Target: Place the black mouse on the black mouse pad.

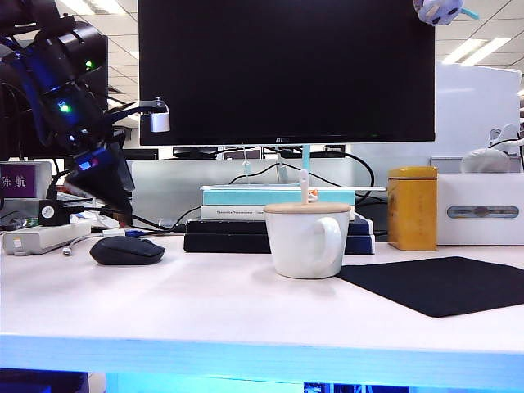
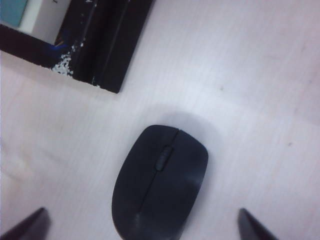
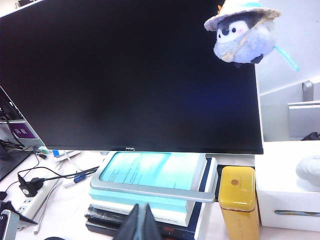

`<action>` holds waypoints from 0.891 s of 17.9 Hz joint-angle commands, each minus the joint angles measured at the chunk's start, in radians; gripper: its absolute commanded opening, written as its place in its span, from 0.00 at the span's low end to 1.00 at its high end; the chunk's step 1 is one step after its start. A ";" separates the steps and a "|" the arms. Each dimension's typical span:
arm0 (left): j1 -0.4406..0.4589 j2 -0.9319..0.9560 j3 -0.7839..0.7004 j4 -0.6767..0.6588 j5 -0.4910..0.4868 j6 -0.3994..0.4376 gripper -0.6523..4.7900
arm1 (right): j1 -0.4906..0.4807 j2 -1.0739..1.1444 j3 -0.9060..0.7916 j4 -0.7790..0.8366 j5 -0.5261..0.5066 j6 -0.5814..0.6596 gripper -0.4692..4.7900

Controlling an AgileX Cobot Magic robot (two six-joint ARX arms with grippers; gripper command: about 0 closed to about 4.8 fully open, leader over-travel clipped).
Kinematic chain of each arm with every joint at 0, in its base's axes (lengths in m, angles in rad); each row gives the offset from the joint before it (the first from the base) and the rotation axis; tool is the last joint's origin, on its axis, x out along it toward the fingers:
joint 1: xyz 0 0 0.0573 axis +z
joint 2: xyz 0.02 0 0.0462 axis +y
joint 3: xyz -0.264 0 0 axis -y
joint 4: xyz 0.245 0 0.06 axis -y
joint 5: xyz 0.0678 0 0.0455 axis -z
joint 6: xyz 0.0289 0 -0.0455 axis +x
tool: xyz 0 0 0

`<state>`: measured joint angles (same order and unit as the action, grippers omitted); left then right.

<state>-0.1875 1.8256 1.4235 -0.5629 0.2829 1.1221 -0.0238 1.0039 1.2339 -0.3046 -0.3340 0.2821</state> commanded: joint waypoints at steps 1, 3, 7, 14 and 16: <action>0.000 -0.003 0.003 -0.001 0.000 -0.018 1.00 | 0.000 -0.003 0.005 0.016 -0.009 -0.003 0.09; -0.001 -0.003 0.003 -0.001 -0.015 -0.013 1.00 | 0.000 -0.003 0.005 0.016 -0.010 -0.003 0.09; -0.003 -0.003 0.003 -0.023 -0.015 0.186 1.00 | 0.000 -0.003 0.005 0.017 -0.010 -0.002 0.09; -0.005 0.061 0.003 0.026 0.005 0.295 1.00 | 0.000 -0.003 0.005 0.016 -0.036 -0.002 0.09; -0.004 0.089 0.003 0.039 0.005 0.309 1.00 | 0.000 -0.003 0.005 0.016 -0.037 -0.002 0.09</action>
<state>-0.1909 1.9045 1.4239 -0.5354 0.2794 1.4193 -0.0238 1.0039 1.2339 -0.3046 -0.3653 0.2821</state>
